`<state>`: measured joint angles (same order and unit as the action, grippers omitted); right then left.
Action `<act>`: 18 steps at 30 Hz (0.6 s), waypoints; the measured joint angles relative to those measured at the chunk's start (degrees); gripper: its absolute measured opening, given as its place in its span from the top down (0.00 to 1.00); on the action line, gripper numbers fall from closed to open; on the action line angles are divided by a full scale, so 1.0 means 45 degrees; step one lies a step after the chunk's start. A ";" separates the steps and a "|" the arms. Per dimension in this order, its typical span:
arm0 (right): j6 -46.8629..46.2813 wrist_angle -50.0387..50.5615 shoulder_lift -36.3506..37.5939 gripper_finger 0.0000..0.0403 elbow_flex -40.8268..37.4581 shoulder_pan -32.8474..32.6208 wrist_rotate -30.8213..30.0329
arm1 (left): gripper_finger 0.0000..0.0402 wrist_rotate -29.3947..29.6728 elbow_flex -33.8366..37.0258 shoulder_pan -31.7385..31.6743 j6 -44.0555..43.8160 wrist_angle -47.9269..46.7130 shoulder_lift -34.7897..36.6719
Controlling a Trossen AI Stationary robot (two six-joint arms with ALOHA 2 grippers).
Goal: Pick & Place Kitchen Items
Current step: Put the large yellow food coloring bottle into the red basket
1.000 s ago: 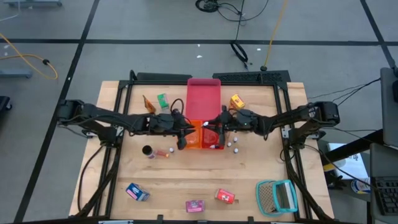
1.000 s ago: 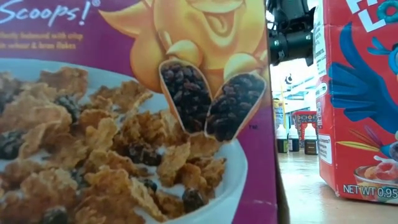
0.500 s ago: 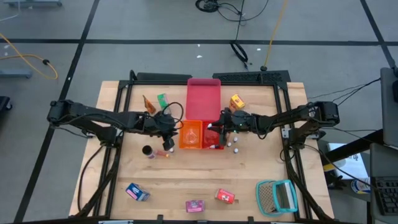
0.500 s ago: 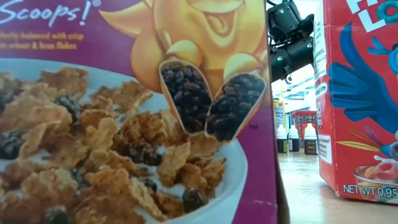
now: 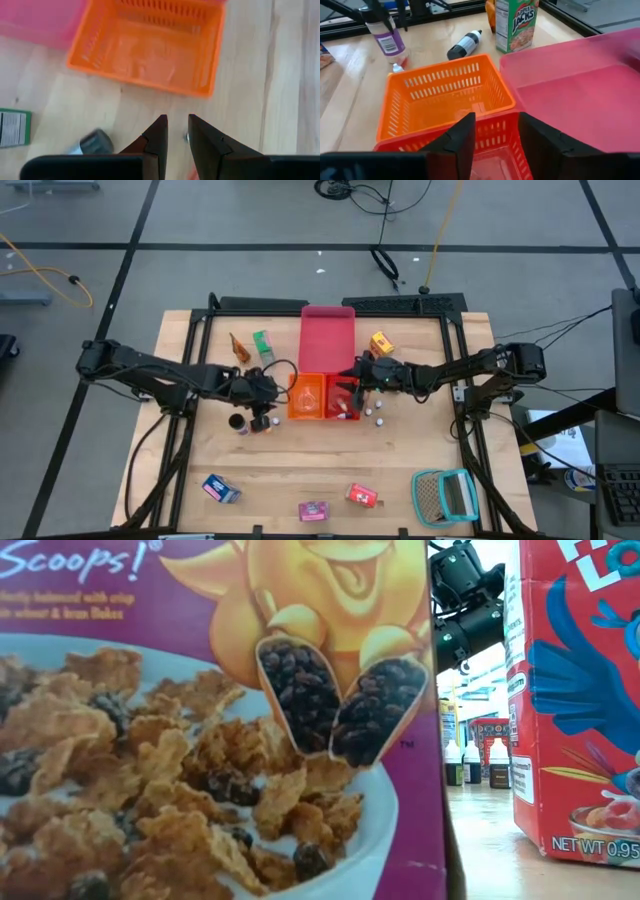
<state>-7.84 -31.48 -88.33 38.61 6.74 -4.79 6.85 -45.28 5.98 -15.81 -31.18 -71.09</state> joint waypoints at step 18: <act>-0.0003 -0.0672 0.0000 0.61 0.0000 0.0006 0.0072 | 0.81 -0.1021 0.0000 0.1781 -0.0289 -0.1190 -0.0005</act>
<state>-7.86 -34.50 -88.33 38.61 6.76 -4.47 2.26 -45.28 13.99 -17.11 -36.53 -71.11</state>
